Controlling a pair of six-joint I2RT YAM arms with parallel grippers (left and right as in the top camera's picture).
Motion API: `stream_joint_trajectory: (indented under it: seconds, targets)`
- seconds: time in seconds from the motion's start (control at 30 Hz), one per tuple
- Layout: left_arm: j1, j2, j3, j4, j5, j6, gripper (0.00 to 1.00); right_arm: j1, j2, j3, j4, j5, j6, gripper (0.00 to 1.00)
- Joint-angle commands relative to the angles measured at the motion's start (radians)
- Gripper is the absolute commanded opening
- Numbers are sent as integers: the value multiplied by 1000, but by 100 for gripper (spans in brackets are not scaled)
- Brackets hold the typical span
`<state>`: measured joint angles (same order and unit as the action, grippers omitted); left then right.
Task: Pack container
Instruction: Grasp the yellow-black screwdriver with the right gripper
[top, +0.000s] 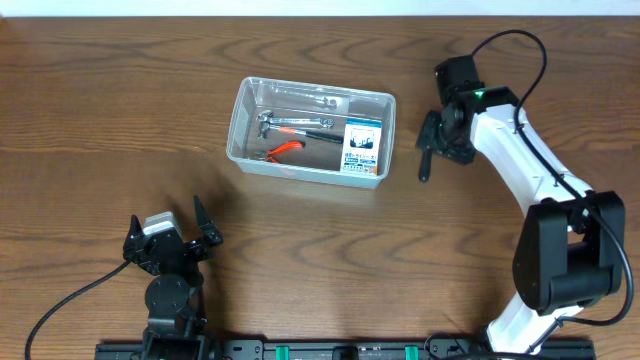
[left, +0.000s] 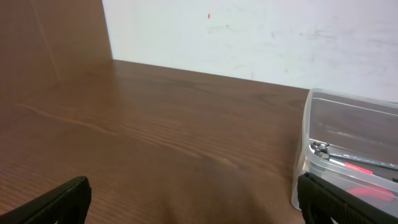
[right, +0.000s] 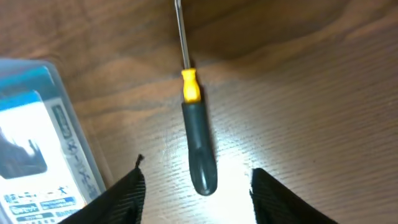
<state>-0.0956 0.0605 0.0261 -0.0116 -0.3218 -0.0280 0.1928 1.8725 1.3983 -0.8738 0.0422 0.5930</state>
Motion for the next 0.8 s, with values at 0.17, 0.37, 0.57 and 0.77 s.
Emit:
stream_joint_trajectory:
  seconds: [0.17, 0.37, 0.57, 0.77]
  targets:
    - [-3, -4, -22, -29, -19, 2, 98, 3, 38, -1, 0, 85, -30, 56]
    - [-3, -4, -22, -29, -20, 2, 98, 5, 97, -1, 3, 85, -30, 51]
    - [-3, -4, -22, -29, -19, 2, 98, 3, 168, -1, 3, 81, -30, 46]
    - [-3, -4, -22, -29, -20, 2, 98, 3, 188, -1, 3, 82, -56, 36]
